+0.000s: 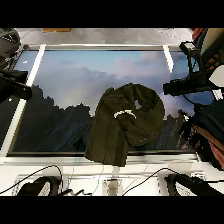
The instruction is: Fold the clothes and pants, and hang the long-sleeved shirts on hangers.
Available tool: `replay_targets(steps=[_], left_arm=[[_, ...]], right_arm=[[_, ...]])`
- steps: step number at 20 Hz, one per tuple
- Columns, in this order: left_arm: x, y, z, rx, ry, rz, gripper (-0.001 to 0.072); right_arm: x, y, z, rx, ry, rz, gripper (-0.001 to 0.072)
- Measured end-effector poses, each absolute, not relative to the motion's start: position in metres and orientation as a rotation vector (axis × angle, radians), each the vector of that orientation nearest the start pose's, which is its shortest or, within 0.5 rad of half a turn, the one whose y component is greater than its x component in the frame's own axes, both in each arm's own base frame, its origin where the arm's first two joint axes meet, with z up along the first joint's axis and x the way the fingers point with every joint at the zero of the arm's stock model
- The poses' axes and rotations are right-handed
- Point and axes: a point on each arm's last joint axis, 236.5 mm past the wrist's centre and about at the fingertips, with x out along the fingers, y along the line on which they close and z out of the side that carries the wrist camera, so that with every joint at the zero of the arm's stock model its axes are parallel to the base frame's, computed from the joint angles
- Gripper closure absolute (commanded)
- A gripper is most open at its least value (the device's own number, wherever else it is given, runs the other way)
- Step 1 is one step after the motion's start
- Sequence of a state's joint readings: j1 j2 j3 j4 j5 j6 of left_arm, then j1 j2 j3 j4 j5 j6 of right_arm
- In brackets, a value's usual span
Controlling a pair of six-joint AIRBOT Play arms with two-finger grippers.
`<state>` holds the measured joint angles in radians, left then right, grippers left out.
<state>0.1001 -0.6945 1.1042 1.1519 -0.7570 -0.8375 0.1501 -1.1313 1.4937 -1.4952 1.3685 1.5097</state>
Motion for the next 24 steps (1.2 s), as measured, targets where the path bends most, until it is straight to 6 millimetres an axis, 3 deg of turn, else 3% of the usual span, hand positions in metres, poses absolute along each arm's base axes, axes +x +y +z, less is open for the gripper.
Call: replay_targets(steps=[4,6,9,11,12,14,15,16,17,19,23,24], left_arm=[[0.361,-0.032,0.287,0.346,0.251,-0.248,0.0686],[0.359,-0.042,0.288,0.301,0.248,-0.282,0.0687],[0.351,-0.059,0.279,0.246,0.287,-0.357,0.0686],[0.342,-0.069,0.267,0.229,0.339,-0.412,0.0682],[0.337,-0.075,0.26,0.221,0.37,-0.441,0.0636],[0.328,-0.083,0.246,0.179,0.434,-0.486,0.0179],[0.324,-0.087,0.238,0.142,0.47,-0.501,0.0057],[0.321,-0.09,0.231,0.1,0.5,-0.51,0.0053],[0.318,-0.093,0.223,0.062,0.531,-0.514,0.0053],[0.314,-0.096,0.208,-0.007,0.587,-0.518,0.0053],[0.309,-0.101,0.182,-0.082,0.66,-0.525,0.0053],[0.308,-0.103,0.176,-0.103,0.677,-0.53,0.0053]], right_arm=[[0.381,0.073,0.176,-0.086,0.981,0.223,0.0682],[0.384,0.063,0.176,-0.138,0.97,0.215,0.0682],[0.382,0.021,0.16,-0.193,1.015,0.149,0.0683],[0.369,-0.013,0.13,-0.165,1.099,0.1,0.0684],[0.358,-0.026,0.111,-0.138,1.15,0.095,0.0684],[0.33,-0.034,0.067,-0.049,1.25,0.151,0.0683],[0.316,-0.029,0.046,0.007,1.289,0.204,0.0683],[0.299,-0.021,0.024,0.078,1.324,0.268,0.0682],[0.284,-0.011,0.006,0.146,1.352,0.323,0.0649],[0.259,0.006,-0.027,0.266,1.39,0.39,0.0351],[0.231,0.031,-0.07,0.448,1.406,0.396,0.0292],[0.228,0.038,-0.075,0.495,1.399,0.396,0.0202]])
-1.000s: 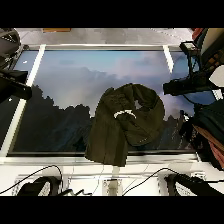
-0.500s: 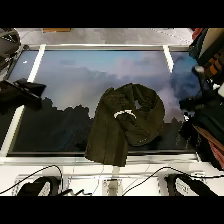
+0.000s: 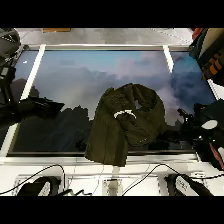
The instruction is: Fold the clothes and pants, and hang the long-sleeved shirts on hangers.
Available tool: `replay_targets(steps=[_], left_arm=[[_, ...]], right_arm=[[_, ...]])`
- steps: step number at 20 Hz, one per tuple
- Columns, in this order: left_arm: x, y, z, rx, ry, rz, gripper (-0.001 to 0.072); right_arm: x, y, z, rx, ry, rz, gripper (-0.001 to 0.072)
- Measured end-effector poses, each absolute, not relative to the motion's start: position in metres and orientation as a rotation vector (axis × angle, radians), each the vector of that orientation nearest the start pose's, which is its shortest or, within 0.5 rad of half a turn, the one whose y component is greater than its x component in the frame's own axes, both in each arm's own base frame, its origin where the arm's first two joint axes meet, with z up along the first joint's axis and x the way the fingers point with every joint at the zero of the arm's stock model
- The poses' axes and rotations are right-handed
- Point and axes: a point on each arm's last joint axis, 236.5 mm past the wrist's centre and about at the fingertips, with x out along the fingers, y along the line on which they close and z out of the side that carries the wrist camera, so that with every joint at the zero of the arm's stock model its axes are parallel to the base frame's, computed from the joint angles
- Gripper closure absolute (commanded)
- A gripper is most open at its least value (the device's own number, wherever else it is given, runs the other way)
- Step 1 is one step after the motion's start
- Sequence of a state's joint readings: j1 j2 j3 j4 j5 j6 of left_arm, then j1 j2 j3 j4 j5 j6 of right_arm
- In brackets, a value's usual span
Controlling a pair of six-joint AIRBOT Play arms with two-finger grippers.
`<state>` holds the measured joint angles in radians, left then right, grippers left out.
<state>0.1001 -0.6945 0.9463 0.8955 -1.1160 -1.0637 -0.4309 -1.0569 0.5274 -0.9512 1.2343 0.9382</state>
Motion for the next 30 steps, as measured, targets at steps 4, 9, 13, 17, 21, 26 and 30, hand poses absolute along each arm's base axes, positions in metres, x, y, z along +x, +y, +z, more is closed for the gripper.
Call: replay_targets(steps=[4,9,13,17,21,26,30], left_arm=[[0.301,-0.115,0.154,-0.167,0.729,-0.566,0.0053],[0.279,-0.145,0.115,-0.187,0.828,-0.656,0.0053],[0.255,-0.177,0.087,-0.166,0.891,-0.75,0.0053],[0.235,-0.205,0.076,-0.141,0.916,-0.832,0.0053],[0.22,-0.226,0.064,-0.174,0.973,-0.86,0.0054],[0.192,-0.271,0.024,-0.216,1.152,-0.898,0.0053],[0.162,-0.314,-0.018,-0.174,1.274,-0.94,0.0054]], right_arm=[[0.234,0.053,-0.083,0.632,1.335,0.371,0.0201],[0.258,0.064,-0.075,0.727,1.218,0.369,0.0203],[0.263,0.082,-0.073,0.739,1.201,0.426,0.0234],[0.262,0.101,-0.062,0.747,1.184,0.529,0.0461],[0.26,0.113,-0.047,0.751,1.173,0.614,0.0584],[0.259,0.117,-0.038,0.75,1.167,0.659,0.0682],[0.258,0.118,-0.036,0.75,1.167,0.669,0.0682]])
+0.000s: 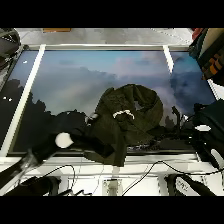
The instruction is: Fold the clothes and pants, and hang the long-sleeved shirts on hangers.
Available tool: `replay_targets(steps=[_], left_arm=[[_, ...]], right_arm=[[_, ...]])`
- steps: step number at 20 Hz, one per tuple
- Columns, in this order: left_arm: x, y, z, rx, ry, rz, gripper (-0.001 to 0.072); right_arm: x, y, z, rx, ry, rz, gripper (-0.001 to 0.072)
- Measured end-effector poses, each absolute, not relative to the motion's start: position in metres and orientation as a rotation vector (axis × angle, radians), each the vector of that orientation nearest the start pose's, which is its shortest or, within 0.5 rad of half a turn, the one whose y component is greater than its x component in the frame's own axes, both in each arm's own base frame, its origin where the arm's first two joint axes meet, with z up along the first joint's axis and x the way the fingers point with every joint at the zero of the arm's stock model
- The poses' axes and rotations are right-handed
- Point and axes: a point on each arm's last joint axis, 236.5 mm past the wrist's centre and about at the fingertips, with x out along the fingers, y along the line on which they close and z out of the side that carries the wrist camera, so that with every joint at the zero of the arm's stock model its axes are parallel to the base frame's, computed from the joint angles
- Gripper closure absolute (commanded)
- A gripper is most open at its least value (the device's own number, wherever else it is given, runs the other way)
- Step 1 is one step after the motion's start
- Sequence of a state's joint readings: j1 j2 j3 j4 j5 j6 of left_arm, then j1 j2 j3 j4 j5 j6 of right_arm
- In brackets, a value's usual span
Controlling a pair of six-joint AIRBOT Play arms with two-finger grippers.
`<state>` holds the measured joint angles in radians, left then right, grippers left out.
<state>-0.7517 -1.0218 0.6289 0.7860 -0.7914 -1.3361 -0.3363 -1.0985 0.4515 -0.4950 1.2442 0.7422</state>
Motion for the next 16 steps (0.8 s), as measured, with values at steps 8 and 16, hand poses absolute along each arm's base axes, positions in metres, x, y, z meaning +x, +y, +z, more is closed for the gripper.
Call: replay_targets(steps=[8,16], left_arm=[[0.146,-0.355,-0.058,0.071,1.318,-0.992,0.0072],[0.153,-0.341,-0.077,0.505,1.224,-0.932,0.0004]], right_arm=[[0.26,0.118,-0.036,0.748,1.163,0.666,0.0682],[0.261,0.117,-0.037,0.745,1.16,0.659,0.0681]])
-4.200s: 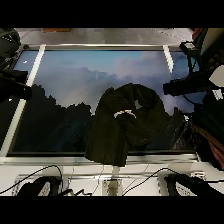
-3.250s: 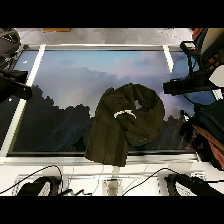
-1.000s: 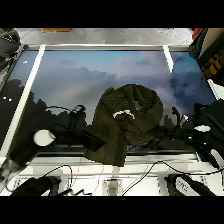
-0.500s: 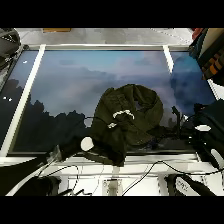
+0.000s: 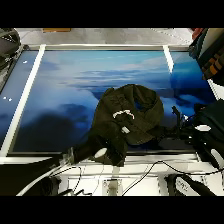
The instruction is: Fold the clothes and pants, and hang the long-sleeved shirts on hangers.
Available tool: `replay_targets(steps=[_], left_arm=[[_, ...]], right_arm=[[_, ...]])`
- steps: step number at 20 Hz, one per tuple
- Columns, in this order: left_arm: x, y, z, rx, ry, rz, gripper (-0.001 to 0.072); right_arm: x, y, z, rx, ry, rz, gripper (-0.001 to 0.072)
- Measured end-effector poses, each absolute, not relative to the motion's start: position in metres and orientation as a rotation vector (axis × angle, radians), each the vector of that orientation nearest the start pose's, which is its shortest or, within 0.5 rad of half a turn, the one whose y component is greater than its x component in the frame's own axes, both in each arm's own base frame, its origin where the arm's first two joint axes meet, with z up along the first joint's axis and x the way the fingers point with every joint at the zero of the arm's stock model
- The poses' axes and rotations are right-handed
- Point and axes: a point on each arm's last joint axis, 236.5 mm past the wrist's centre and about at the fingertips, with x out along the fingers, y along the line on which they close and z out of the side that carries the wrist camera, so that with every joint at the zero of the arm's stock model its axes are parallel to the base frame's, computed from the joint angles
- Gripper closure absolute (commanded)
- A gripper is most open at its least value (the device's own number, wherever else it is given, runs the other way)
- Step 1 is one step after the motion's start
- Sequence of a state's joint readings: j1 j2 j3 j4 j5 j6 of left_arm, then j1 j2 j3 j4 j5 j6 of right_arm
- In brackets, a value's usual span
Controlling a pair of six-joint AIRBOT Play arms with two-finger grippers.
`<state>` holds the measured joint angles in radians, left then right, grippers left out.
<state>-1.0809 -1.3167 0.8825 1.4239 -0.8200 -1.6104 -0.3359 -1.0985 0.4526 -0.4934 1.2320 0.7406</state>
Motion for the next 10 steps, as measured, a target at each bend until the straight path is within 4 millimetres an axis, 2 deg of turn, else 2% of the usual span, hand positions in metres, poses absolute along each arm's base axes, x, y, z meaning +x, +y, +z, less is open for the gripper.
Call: replay_targets(steps=[5,10], left_arm=[[0.133,-0.348,-0.094,0.57,1.246,-0.925,-0.0001],[0.134,-0.366,-0.094,0.449,1.238,-0.881,0.0]], right_arm=[[0.261,0.117,-0.037,0.744,1.159,0.657,0.0681],[0.261,0.117,-0.038,0.744,1.159,0.657,0.0681]])
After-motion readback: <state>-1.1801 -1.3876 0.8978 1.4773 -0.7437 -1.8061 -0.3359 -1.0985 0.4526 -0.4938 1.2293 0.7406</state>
